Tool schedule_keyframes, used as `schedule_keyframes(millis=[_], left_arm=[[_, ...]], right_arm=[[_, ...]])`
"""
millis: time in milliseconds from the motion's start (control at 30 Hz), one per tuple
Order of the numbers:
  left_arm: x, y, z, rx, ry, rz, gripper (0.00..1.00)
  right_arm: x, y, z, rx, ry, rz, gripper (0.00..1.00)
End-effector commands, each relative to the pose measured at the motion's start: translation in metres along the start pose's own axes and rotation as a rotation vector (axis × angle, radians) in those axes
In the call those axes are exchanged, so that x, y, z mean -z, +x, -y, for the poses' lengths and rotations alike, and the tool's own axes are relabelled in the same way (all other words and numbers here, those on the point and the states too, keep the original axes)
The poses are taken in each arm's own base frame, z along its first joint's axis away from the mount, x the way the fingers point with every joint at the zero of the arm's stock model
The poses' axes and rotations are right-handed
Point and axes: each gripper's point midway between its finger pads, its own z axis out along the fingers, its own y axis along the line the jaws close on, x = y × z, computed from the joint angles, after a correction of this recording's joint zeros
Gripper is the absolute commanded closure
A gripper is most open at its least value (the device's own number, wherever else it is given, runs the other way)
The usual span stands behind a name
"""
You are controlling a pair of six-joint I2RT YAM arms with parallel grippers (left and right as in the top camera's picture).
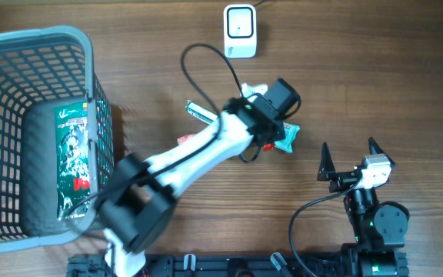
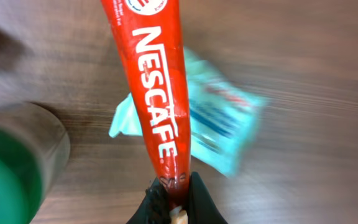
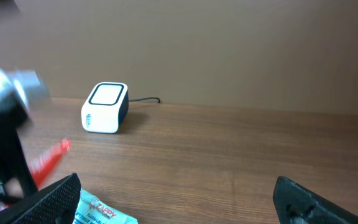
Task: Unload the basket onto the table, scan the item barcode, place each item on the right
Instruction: 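Place the red Nescafe stick beside the jar and release, then reach into the basket and grasp the green 3M gloves bag with left gripper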
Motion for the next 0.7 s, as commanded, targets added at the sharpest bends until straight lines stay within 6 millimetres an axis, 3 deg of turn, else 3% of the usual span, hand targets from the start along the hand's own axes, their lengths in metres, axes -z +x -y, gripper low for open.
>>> schedule_keyframes(millis=[0, 33, 100, 167, 200, 233, 300, 367, 400, 500, 533, 567, 667], left_arm=[[-0.039, 0.009, -0.016, 0.103, -0.093, -0.018, 0.96], [-0.042, 0.011, -0.016, 0.1, -0.098, -0.023, 0.96], [-0.04, 0.013, -0.013, 0.089, -0.093, -0.02, 0.76], [-0.022, 0.003, -0.005, 0.081, -0.07, 0.018, 0.3], [0.001, -0.013, 0.002, 0.072, -0.047, 0.059, 0.04], [0.022, -0.027, 0.007, 0.06, -0.026, 0.095, 0.0], [0.101, -0.072, 0.018, 0.037, 0.043, 0.22, 0.01], [0.173, -0.11, 0.01, 0.062, 0.065, 0.358, 0.0], [0.224, -0.134, -0.012, 0.119, 0.041, 0.472, 0.0], [0.306, -0.162, -0.075, 0.264, -0.04, 0.658, 0.0], [0.334, -0.169, -0.112, 0.374, -0.076, 0.724, 0.0], [0.354, -0.171, -0.146, 0.499, -0.102, 0.772, 0.0], [0.383, -0.157, -0.238, 0.918, -0.179, 0.831, 0.0]], right_arm=[[0.0, -0.001, 0.001, -0.007, 0.007, 0.006, 0.0], [0.0, -0.001, 0.001, -0.007, 0.007, 0.006, 0.0], [0.0, -0.001, 0.001, -0.007, 0.007, 0.006, 0.0], [0.0, -0.001, 0.001, -0.007, 0.007, 0.006, 0.0], [0.0, -0.001, 0.001, -0.007, 0.007, 0.006, 0.0], [0.0, -0.001, 0.001, -0.007, 0.007, 0.006, 0.0], [0.0, -0.001, 0.001, -0.007, 0.007, 0.006, 0.0], [0.0, -0.001, 0.001, -0.007, 0.007, 0.006, 0.0], [0.0, -0.001, 0.001, -0.007, 0.007, 0.006, 0.0], [0.0, -0.001, 0.001, -0.007, 0.007, 0.006, 0.0], [0.0, -0.001, 0.001, -0.007, 0.007, 0.006, 0.0], [0.0, -0.001, 0.001, -0.007, 0.007, 0.005, 0.0], [0.0, -0.001, 0.001, -0.007, 0.007, 0.006, 0.0]])
